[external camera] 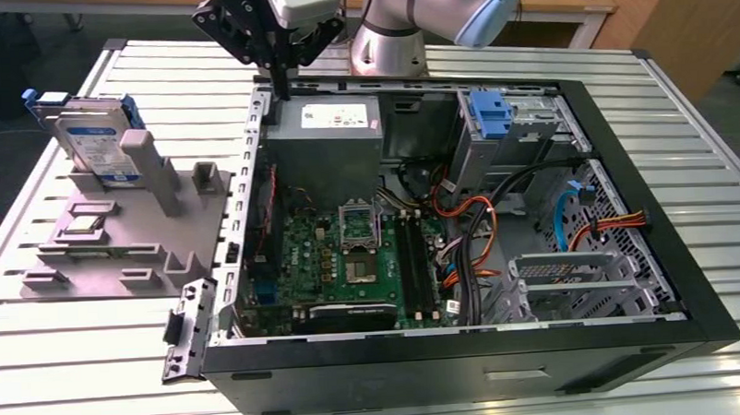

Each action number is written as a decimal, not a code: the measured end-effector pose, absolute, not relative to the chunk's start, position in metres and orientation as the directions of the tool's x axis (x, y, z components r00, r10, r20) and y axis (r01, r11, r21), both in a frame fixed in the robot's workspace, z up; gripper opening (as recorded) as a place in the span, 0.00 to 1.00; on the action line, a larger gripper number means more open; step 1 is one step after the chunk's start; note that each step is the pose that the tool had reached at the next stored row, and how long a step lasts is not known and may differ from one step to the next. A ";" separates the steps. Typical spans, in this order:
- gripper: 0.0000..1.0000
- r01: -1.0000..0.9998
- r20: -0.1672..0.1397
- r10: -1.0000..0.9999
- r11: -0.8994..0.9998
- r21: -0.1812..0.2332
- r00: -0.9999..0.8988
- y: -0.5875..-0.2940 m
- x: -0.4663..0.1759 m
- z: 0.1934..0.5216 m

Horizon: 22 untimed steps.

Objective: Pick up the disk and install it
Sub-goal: 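Reach for the disk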

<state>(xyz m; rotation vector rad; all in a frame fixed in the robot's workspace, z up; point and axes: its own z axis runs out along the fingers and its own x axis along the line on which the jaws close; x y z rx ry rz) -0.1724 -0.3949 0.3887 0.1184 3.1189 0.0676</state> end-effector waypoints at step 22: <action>0.10 0.075 -0.017 0.076 0.996 0.044 -0.997 -0.395 -0.177 0.388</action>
